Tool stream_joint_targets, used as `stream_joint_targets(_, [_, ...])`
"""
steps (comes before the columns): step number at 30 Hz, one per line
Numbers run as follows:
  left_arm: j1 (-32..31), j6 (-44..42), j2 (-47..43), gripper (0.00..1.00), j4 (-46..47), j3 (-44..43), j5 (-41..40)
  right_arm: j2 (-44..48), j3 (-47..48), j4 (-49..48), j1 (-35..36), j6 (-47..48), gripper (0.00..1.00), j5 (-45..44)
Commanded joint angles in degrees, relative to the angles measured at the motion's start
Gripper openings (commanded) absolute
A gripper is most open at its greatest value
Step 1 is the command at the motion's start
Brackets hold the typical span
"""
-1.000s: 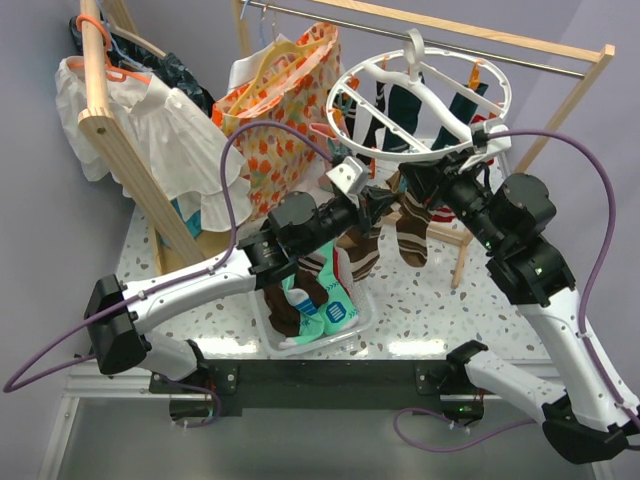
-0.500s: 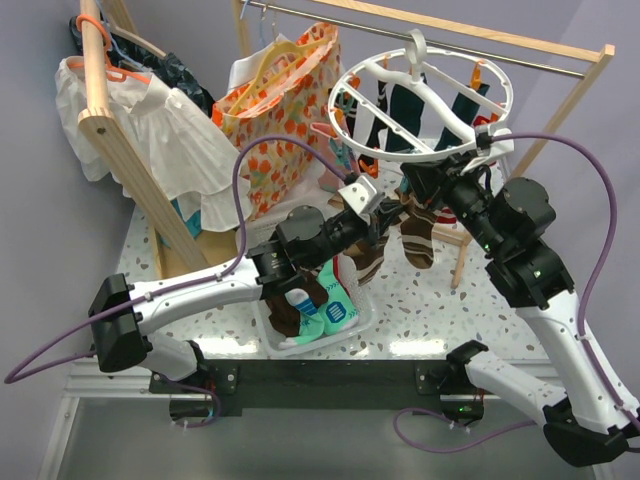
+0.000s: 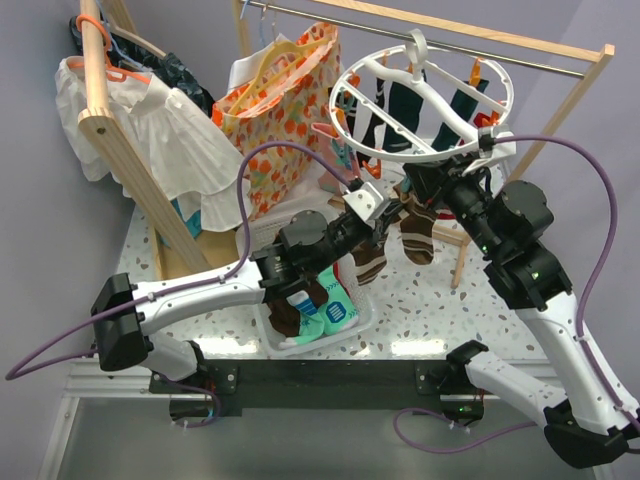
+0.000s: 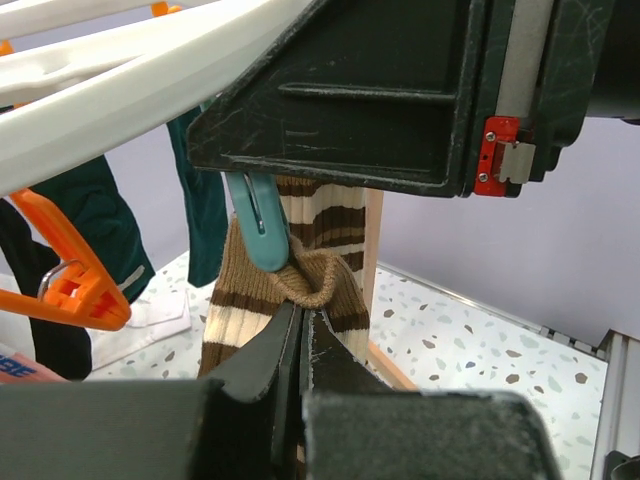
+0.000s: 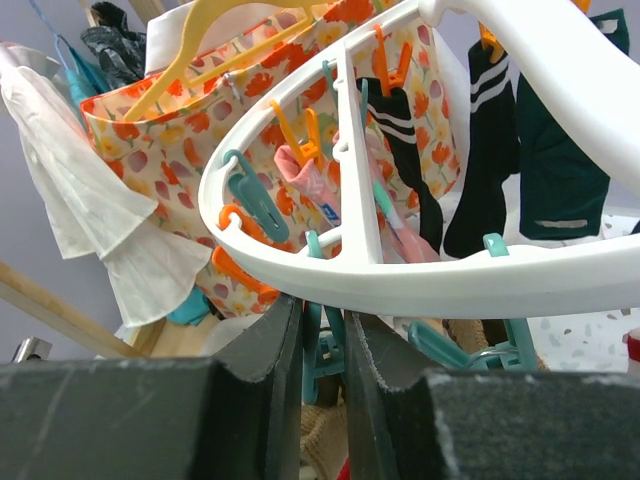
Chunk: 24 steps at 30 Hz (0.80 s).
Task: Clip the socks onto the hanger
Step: Clamp the sock onto the hanger.
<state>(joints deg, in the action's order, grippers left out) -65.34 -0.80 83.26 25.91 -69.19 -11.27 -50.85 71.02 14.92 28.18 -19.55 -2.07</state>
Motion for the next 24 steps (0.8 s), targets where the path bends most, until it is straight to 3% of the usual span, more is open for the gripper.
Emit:
stream_joint_targets(1, [-0.84,-2.71,1.02,0.0,3.44,-2.27,-2.0,0.58,-0.36,-2.7,0.12,-1.81,0.11,-1.19])
stream_joint_targets(24, [-2.07,-5.62,1.73,0.0,5.46,-3.94,-5.34,1.46,-1.94,-2.96,0.03,-1.45,0.13,-5.14])
